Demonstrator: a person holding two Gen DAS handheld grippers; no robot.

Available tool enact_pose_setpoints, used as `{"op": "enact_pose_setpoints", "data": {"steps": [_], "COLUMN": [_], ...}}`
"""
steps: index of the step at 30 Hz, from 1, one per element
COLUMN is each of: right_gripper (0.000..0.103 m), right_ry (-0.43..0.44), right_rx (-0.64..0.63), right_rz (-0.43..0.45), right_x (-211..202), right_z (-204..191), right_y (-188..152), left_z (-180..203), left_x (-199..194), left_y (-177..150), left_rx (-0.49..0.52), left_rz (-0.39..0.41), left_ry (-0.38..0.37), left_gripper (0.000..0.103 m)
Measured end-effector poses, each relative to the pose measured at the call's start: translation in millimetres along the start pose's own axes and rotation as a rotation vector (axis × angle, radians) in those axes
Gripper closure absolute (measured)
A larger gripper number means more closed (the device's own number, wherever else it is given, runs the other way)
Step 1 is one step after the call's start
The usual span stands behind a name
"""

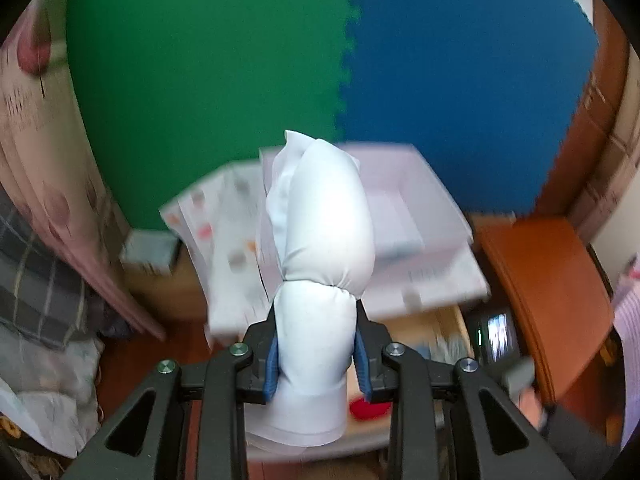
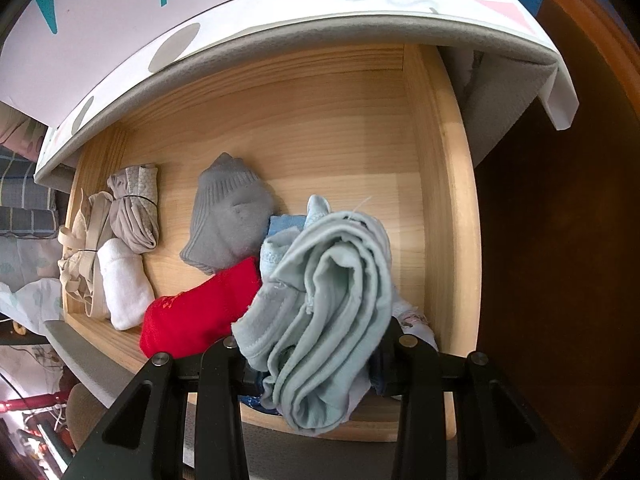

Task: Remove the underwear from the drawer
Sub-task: 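Lift the white rolled underwear with the left gripper and release it into the open white box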

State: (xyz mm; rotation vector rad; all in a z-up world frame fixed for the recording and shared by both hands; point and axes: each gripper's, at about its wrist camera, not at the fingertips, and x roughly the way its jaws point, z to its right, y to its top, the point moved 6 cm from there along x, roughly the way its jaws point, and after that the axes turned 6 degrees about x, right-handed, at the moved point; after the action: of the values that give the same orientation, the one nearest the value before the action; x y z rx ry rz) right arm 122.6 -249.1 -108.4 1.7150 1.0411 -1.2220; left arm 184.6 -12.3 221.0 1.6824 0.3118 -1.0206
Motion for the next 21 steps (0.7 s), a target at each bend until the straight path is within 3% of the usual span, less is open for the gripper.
{"op": "enact_pose_setpoints", "data": {"steps": [4,9,15,21], "right_gripper": [0.069,0.069,0.069,0.069], "right_ry": [-0.017,-0.010,-0.011,-0.025], "right_rx": [-0.015,-0.003,0.007,0.011], "right_rz": [0.008,0.007,0.012,0.011], "right_x": [-1,-1,-2,-1], "right_z": [-1,0,3,5], "right_y": [0,0,0,2], "left_z": [-12,-21,-23,-20], "left_x": [22,93,181,226], "left_y": [45,78,71,38], "left_rx": [0.000,-0.033,-0.047,-0.045], "left_rz": [0.028,-0.039,-0.139,-0.223], "left_ry": [0.022,0.012,0.045,0.067], "left_gripper": [0.073,0.073,0.073,0.073]}}
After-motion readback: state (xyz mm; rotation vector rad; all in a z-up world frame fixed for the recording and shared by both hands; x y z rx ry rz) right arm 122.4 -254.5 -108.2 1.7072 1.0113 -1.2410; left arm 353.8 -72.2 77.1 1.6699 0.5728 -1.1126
